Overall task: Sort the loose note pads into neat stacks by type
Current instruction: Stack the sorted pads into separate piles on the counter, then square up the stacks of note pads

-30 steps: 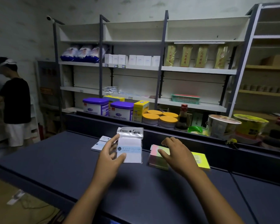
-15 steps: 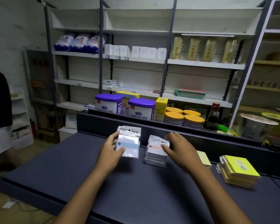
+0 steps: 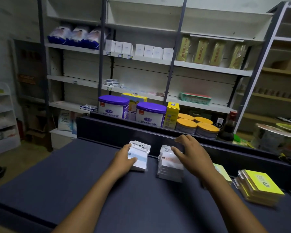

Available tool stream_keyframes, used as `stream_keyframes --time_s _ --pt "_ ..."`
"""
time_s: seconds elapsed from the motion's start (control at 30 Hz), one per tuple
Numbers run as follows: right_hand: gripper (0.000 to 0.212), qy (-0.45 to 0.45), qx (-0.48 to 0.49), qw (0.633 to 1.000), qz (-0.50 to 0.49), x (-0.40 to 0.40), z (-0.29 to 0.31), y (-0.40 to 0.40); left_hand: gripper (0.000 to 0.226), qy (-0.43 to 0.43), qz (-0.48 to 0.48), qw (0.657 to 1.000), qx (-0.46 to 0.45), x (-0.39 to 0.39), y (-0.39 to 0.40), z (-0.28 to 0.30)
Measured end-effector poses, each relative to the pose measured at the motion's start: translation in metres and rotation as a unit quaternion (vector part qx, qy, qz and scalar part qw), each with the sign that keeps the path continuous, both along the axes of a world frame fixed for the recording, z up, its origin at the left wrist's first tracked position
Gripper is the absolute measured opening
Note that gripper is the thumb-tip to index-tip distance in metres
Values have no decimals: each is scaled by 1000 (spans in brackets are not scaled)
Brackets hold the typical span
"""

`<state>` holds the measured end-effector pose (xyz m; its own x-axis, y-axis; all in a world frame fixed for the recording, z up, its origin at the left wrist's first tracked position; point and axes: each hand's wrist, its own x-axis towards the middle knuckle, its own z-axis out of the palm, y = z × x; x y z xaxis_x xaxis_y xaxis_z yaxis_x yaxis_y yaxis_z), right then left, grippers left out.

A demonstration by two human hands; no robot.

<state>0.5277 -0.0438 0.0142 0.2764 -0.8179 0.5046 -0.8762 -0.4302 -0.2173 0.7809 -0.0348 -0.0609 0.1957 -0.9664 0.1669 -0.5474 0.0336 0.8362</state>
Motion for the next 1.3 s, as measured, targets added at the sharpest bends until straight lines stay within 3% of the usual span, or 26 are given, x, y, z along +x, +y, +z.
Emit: stream_keyframes --time_s 0.23,0.43,0.6,0.73,0.93,1.3 --pt "35 -16 -2 1000 1 7 -6 -1 58 -174 35 984 30 1 -2 -14" --pt "32 -31 6 999 3 5 -13 3 56 -181 37 983 17 0 3 -11" --pt "32 -17 20 1000 -13 -16 -17 14 41 -152 45 983 -92 -8 16 5" --pt "36 16 44 998 -43 -42 -13 26 32 -230 -7 961 -156 -36 30 32" --pt "43 66 64 992 -86 -88 -10 58 38 -360 -92 919 -130 -100 52 61" --pt "50 55 87 980 -173 -231 2 175 38 -343 -199 905 -152 -252 128 75"
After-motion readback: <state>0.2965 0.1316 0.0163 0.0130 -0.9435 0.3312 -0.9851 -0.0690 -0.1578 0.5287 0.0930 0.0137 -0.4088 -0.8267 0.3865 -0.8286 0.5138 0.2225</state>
